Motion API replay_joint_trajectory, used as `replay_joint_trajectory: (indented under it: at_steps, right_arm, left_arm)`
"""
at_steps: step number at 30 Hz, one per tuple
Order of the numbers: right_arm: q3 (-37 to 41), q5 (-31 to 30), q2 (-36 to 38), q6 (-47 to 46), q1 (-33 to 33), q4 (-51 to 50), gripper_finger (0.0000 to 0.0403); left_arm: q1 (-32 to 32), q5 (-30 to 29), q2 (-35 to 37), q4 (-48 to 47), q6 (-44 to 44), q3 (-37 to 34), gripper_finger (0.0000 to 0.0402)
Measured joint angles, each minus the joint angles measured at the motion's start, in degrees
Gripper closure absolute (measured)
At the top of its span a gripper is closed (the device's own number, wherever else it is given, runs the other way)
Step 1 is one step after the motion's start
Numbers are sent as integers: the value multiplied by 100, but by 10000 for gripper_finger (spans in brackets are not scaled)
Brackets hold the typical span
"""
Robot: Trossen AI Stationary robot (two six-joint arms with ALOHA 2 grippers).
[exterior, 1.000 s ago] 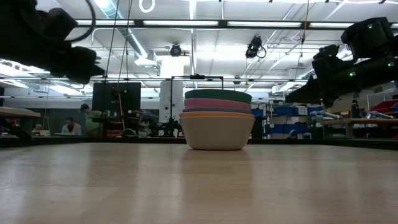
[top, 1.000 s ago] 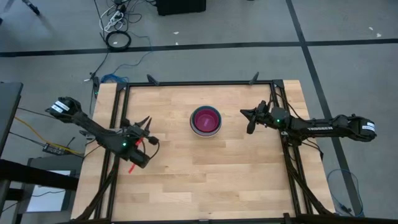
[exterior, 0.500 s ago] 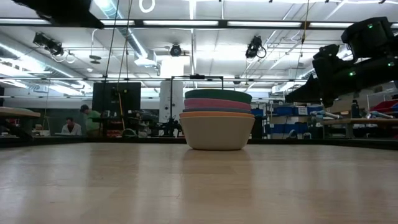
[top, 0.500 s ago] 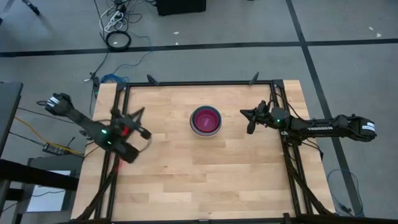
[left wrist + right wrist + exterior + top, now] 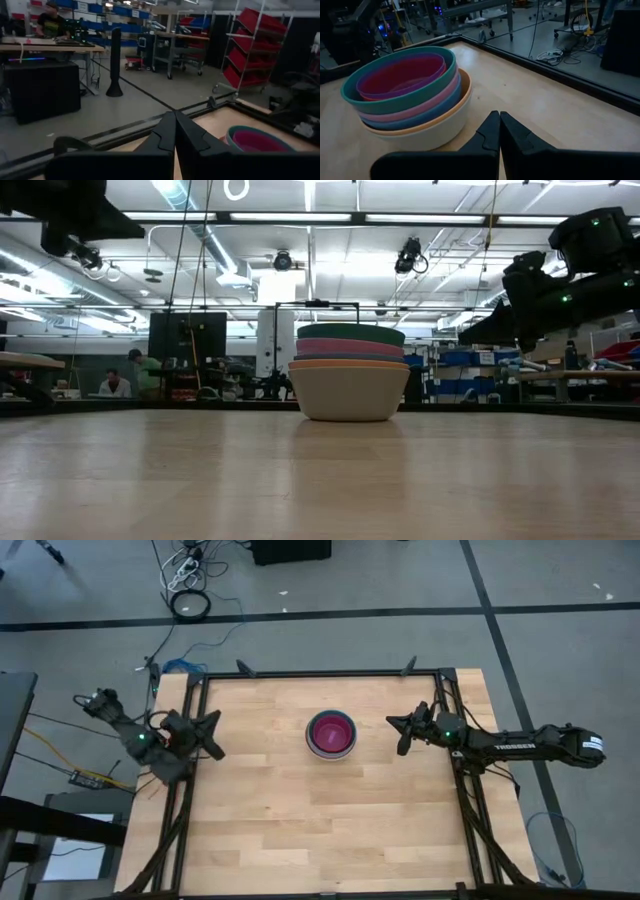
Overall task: Nest bowls inside each other
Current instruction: Return to Home Position
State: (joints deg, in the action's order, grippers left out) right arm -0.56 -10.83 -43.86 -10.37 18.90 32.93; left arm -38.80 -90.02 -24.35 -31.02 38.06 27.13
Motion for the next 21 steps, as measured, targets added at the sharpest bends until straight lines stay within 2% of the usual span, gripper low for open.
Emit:
replay_joint_trajectory:
  at_steps: [3, 7, 12, 15, 21]
  right_arm:
    - [0, 1, 0, 0, 0, 0, 403]
    - [-2, 0, -2, 0, 0, 0, 403]
    - [-2, 0, -2, 0, 0, 0, 403]
    - [-2, 0, -1, 0, 1, 0, 403]
    - [-2, -2, -2, 0, 2, 0, 403]
  left_arm:
    - [180, 25, 89, 1582, -1080, -528, 391]
    - [567, 510, 84, 3005, -1765, -1081, 391]
    - [1148, 1698, 74, 4493, -2541, -1727, 391]
    - [1501, 2478, 76, 4973, -3089, -1918, 391]
    - [2363, 4468, 78, 5892, -4186, -2202, 391]
